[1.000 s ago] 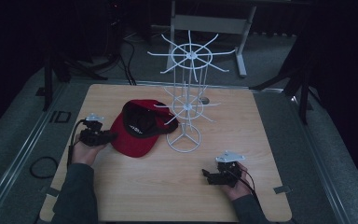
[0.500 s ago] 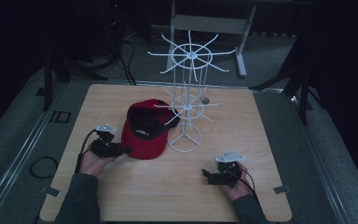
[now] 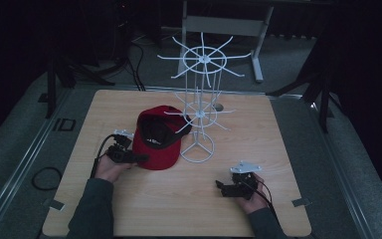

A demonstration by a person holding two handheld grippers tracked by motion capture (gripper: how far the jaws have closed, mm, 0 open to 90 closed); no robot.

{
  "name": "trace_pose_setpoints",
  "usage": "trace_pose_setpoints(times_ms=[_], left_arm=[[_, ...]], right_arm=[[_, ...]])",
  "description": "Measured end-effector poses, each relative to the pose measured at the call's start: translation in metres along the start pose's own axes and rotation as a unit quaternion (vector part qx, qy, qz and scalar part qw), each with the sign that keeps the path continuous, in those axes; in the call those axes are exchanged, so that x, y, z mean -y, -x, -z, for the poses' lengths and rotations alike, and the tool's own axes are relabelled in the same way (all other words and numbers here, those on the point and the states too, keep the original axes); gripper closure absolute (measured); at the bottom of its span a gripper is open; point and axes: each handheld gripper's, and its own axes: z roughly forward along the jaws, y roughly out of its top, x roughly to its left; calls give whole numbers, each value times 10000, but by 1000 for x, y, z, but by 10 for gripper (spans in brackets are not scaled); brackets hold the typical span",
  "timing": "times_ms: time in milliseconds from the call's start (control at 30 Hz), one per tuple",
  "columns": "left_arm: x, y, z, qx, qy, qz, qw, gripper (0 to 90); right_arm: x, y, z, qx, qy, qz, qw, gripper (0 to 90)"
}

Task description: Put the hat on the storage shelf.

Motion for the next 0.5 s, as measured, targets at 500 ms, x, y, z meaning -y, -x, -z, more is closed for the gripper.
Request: trace_pose_setpoints(times_ms=[500], left_arm=[[0, 9, -4, -166, 207, -159, 9995, 755]], right_arm=[[0, 0, 0, 1, 1, -1, 10000, 163]])
